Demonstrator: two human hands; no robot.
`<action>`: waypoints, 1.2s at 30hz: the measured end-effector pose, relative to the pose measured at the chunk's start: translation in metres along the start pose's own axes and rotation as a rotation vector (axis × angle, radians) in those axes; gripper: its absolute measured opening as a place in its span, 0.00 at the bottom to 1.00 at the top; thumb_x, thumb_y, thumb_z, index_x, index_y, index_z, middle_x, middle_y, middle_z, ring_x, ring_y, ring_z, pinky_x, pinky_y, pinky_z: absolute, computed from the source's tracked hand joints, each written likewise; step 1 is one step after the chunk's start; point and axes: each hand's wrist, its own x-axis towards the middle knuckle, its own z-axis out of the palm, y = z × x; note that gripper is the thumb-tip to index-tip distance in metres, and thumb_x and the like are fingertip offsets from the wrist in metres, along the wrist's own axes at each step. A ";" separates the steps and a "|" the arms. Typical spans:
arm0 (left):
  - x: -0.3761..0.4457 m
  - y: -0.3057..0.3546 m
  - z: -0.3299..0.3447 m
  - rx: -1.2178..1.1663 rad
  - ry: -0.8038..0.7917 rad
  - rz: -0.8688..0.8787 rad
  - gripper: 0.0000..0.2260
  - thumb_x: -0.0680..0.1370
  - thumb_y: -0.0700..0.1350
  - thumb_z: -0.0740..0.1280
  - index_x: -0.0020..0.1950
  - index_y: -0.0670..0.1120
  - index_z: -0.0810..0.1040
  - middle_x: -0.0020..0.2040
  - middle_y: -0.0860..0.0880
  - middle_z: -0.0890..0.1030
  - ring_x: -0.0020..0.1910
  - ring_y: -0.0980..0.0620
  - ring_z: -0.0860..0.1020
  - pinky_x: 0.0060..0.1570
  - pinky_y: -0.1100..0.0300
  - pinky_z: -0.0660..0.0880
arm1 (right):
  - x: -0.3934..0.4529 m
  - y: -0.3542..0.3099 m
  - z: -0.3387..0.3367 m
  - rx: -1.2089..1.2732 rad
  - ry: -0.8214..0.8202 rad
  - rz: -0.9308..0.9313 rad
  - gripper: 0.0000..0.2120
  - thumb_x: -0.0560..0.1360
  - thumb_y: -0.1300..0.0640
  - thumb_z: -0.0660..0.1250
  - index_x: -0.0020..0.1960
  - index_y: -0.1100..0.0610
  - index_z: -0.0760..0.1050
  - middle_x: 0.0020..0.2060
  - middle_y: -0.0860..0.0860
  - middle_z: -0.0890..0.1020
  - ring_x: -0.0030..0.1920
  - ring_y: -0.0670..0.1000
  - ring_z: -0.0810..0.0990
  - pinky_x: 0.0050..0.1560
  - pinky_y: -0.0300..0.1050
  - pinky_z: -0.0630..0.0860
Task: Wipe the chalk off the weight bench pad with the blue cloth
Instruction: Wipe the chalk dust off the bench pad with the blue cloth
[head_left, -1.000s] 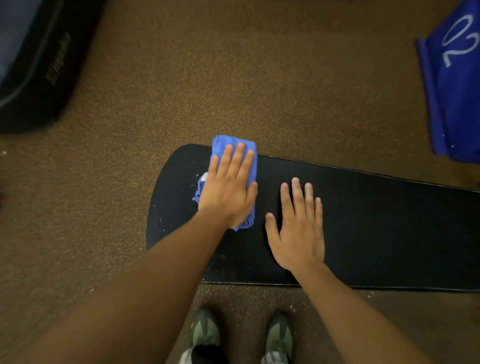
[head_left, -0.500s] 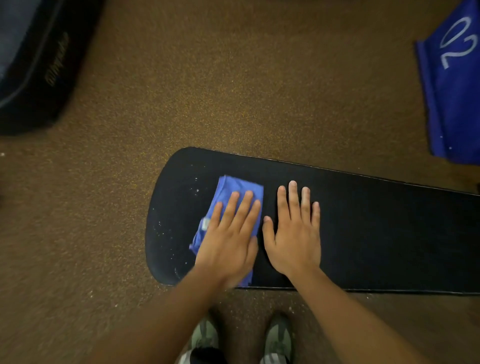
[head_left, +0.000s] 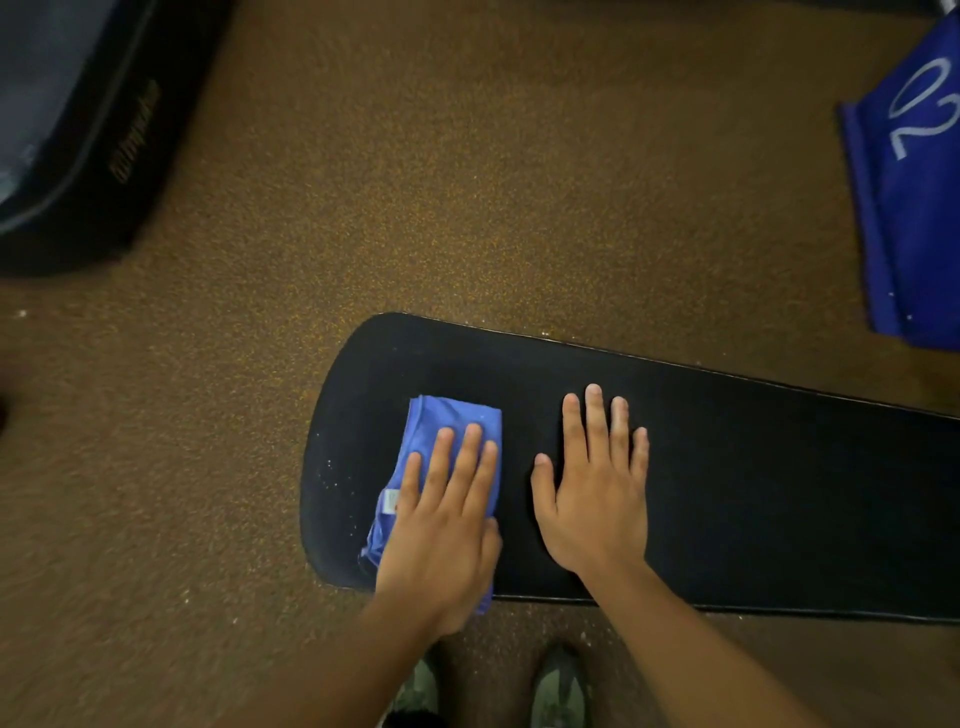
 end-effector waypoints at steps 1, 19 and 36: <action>0.007 -0.001 -0.001 -0.012 -0.012 0.009 0.29 0.79 0.51 0.51 0.79 0.45 0.52 0.80 0.45 0.51 0.78 0.43 0.48 0.71 0.42 0.50 | 0.000 0.000 0.000 0.000 0.001 0.002 0.32 0.78 0.43 0.49 0.79 0.55 0.52 0.79 0.55 0.52 0.79 0.57 0.47 0.76 0.62 0.49; 0.002 -0.010 0.000 -0.017 -0.021 0.007 0.29 0.79 0.53 0.52 0.79 0.46 0.51 0.80 0.46 0.51 0.78 0.43 0.47 0.72 0.42 0.50 | -0.001 -0.003 0.000 -0.016 0.011 0.006 0.32 0.78 0.43 0.48 0.79 0.55 0.52 0.79 0.55 0.53 0.79 0.58 0.48 0.76 0.62 0.49; 0.010 -0.021 -0.003 -0.003 -0.058 0.181 0.28 0.80 0.53 0.49 0.79 0.47 0.51 0.80 0.47 0.50 0.78 0.44 0.45 0.74 0.42 0.49 | -0.001 -0.002 0.002 0.002 0.059 0.018 0.31 0.79 0.44 0.50 0.79 0.55 0.54 0.79 0.54 0.54 0.79 0.57 0.48 0.76 0.61 0.47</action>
